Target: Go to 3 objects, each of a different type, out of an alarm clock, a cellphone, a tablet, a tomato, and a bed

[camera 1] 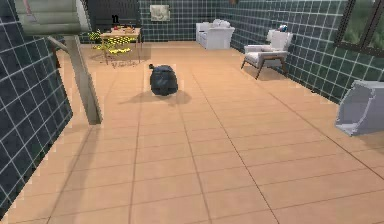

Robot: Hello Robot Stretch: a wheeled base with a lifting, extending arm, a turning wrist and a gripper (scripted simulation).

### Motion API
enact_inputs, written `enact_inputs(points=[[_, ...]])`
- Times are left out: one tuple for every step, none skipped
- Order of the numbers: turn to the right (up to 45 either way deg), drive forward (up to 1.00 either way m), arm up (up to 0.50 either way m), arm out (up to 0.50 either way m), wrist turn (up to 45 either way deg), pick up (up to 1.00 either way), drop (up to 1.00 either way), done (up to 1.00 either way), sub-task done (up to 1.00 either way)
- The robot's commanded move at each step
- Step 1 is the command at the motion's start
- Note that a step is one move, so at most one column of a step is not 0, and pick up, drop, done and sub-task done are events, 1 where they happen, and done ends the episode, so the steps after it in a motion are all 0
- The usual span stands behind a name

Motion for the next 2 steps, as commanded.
enact_inputs(points=[[9.0,0.0,0.0,0.0,0.0,0.0,0.0,0.0,0.0],[0.0,1.0,0.0,0.0,0.0,0.0,0.0,0.0,0.0]])
